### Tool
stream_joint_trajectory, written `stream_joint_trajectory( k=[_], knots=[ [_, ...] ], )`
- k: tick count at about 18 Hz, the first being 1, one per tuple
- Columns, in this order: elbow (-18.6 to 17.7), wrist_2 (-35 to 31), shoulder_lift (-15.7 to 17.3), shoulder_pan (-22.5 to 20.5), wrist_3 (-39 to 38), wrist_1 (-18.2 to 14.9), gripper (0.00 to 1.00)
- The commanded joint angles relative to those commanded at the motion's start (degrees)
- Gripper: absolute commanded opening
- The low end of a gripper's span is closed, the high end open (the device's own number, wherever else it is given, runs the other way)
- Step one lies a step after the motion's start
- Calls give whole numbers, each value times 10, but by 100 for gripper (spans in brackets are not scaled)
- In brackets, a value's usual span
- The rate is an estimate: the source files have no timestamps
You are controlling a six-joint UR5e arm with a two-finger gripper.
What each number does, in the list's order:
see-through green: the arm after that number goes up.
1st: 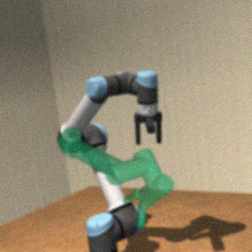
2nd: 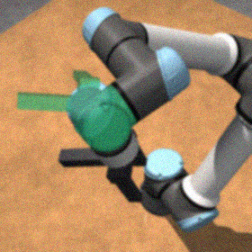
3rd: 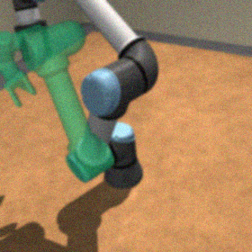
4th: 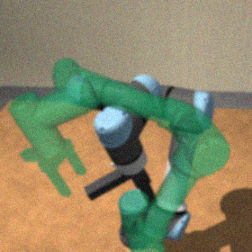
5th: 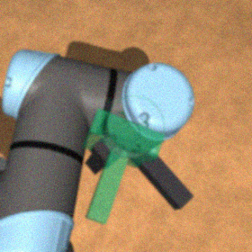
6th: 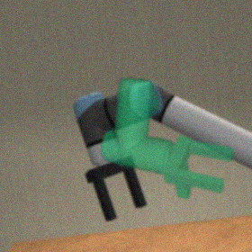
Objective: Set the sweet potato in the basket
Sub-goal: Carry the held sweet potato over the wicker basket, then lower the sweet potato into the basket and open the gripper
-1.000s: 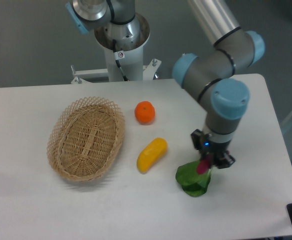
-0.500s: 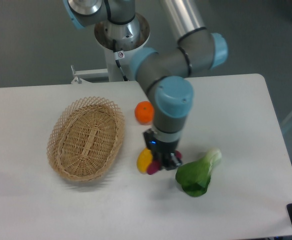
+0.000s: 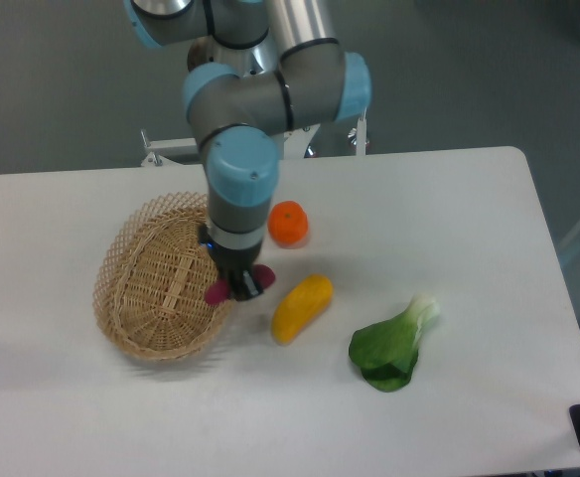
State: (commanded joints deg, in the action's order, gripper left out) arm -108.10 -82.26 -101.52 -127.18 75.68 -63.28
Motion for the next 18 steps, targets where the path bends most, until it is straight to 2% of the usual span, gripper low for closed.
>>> stream_joint_trajectory(
  k=[5,10,11,13,16,18],
  knots=[
    [-2,1,-14,36,-63,4,12],
    [7,35,-40,47,-100,7,20],
    [5,35,-42,48,-101,8,27],
    [4,35,-44,49,-101,8,34],
    [5,35,-47,52,-96,8,55],
    [7,35,-47,52,-96,9,79]
  ],
)
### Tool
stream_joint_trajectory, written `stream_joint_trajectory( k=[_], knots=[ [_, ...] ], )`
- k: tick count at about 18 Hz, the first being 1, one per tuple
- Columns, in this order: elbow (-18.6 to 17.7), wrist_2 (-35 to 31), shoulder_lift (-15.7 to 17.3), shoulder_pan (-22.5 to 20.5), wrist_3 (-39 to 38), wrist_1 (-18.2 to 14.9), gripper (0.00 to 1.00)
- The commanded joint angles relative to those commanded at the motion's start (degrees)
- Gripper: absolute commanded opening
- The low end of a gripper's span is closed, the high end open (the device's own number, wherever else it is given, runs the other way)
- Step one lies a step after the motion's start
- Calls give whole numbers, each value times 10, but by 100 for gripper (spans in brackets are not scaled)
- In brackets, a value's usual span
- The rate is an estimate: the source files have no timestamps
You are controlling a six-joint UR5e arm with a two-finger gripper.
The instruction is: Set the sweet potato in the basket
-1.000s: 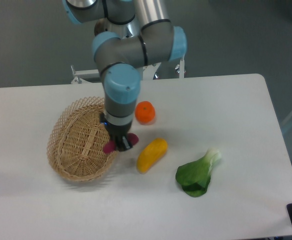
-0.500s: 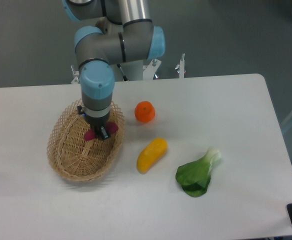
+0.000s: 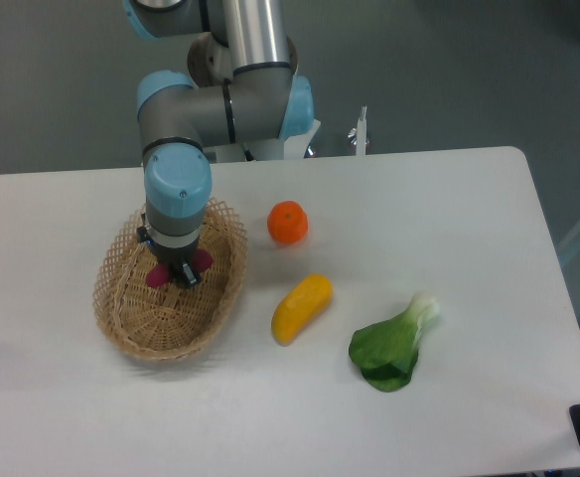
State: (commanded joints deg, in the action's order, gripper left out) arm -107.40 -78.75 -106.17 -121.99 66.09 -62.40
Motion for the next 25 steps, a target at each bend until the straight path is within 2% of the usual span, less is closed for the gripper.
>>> stream_joint_trajectory(
  k=[1,2,6,9,13,16,22,25],
  knots=[
    [1,0,2,-1,0,0,96],
    [2,-1,3,-1,-1,0,100],
    [14,-4,5,-8,-3,4,100],
    [20,-5,5,-28,-3,28,100],
    [36,-4,10,-89,2,44,100],
    [59,-6,11,-127,18,40,100],
    [83,-18,9,-236,148,35,100],
    [86,-42,4,-265,225,36,100]
  ],
)
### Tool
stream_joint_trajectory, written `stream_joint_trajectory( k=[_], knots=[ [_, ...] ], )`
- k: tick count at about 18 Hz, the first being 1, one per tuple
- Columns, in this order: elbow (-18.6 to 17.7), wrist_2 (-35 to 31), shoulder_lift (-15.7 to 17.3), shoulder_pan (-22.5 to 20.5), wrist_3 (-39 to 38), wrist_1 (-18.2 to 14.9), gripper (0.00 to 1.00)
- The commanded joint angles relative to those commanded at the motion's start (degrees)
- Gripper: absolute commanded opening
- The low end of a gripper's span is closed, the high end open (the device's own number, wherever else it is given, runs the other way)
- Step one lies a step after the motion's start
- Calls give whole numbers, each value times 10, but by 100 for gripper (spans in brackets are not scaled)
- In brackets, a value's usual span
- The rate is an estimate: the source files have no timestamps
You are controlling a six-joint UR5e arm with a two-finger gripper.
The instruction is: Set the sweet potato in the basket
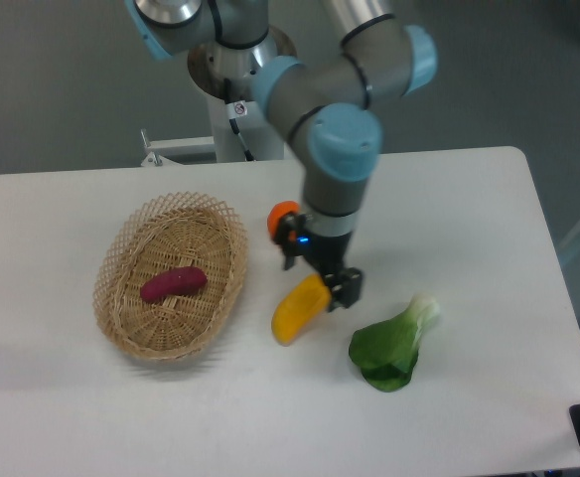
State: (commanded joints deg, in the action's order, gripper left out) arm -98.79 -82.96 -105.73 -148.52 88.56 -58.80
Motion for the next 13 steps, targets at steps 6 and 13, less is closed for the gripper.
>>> stream_joint_trajectory(
  k=[6,13],
  knots=[
    [18,-11,-24,-58,69,8,100],
    [103,-16,-89,-79,82,7,100]
  ],
)
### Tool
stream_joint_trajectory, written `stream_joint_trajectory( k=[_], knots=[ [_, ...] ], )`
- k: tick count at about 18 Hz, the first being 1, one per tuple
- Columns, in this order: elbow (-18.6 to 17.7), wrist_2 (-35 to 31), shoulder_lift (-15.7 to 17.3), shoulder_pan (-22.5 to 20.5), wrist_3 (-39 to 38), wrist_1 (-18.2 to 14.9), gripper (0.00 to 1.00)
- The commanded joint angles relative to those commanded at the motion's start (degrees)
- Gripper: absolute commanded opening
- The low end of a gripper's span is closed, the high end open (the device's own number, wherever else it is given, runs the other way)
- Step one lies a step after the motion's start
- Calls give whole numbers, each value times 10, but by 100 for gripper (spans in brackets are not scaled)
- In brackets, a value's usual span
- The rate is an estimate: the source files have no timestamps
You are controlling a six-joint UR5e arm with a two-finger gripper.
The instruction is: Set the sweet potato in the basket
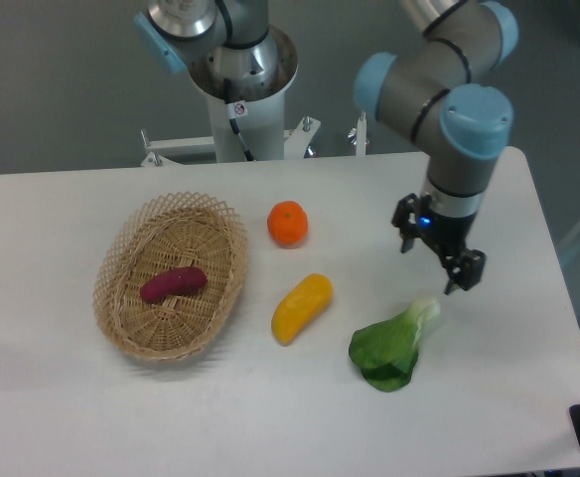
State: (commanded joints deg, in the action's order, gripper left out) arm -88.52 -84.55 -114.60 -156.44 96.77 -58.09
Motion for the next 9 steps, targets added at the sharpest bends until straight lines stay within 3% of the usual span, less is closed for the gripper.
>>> stream_joint_trajectory(
  k=[9],
  knots=[
    [21,-2,-23,-33,35,2,100]
  ],
)
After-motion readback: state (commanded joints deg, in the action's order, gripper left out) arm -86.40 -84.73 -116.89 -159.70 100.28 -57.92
